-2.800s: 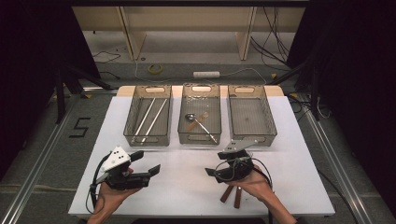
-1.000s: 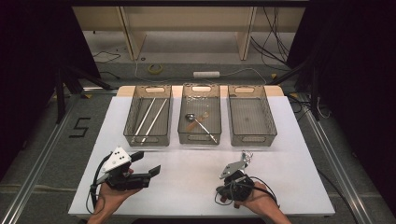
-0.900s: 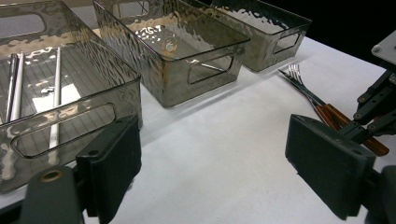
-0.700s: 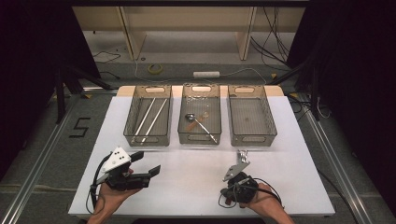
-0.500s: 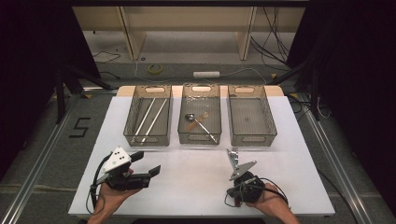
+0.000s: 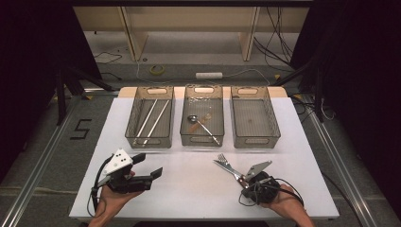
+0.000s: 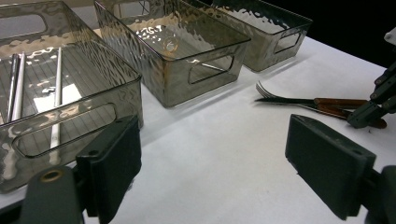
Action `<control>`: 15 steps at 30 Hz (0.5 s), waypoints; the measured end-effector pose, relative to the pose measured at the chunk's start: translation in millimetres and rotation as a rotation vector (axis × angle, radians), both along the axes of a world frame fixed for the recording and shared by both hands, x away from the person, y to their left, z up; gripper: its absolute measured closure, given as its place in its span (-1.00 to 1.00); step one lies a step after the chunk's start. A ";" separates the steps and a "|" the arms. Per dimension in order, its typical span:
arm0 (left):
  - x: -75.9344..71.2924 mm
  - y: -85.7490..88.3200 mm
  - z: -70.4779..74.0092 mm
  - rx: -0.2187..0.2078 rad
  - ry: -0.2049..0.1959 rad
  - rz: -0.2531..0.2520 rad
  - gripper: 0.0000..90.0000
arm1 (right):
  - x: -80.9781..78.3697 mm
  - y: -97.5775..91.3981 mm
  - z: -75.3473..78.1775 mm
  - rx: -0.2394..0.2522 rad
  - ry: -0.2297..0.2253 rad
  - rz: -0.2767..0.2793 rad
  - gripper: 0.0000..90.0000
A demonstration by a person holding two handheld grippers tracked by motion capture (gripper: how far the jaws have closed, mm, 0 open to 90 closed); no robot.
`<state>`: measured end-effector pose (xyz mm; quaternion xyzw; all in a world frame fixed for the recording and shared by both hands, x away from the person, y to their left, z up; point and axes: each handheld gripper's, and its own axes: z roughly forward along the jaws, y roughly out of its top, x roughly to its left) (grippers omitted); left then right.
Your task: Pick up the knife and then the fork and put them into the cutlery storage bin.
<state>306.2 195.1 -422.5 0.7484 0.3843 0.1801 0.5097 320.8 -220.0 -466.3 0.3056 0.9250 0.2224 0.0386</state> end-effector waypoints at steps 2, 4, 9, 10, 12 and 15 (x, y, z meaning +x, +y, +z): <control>0.0 -0.1 0.0 0.000 -0.001 0.000 -0.60 | 1.0 -3.8 0.7 -0.003 0.005 -0.012 1.00; -0.2 -0.2 0.0 0.000 -0.002 0.000 -0.60 | 2.0 -6.6 0.8 -0.012 -0.003 -0.013 1.00; -0.2 -0.8 -0.1 0.002 0.000 -0.002 -0.60 | 4.0 -12.1 1.6 -0.025 -0.002 -0.018 1.00; -0.2 -0.9 -0.3 0.002 0.000 -0.002 -0.60 | 4.4 -12.9 1.7 -0.025 0.000 -0.021 1.00; -0.1 -0.9 -0.4 0.000 0.001 -0.001 -0.60 | 5.1 -13.7 1.9 -0.030 -0.002 -0.025 1.00; 0.0 -0.6 -0.4 0.002 0.000 -0.001 -0.60 | 5.3 -13.6 4.0 -0.032 -0.003 -0.018 1.00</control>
